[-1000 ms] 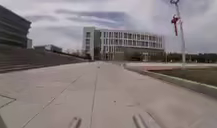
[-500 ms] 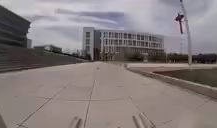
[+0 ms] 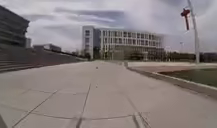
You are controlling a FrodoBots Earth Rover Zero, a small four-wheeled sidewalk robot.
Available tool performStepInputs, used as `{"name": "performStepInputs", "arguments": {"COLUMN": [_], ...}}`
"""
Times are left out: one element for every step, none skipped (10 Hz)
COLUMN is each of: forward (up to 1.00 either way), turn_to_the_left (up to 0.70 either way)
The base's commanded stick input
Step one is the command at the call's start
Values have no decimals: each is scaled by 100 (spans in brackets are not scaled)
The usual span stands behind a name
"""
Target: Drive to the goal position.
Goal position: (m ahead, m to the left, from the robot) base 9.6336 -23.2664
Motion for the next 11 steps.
{"name": "performStepInputs", "arguments": {"forward": [100,100,100,100,100,100,100,100,100,100,100], "turn_to_the_left": [0,0,0,0,0,0,0,0,0,0,0]}}
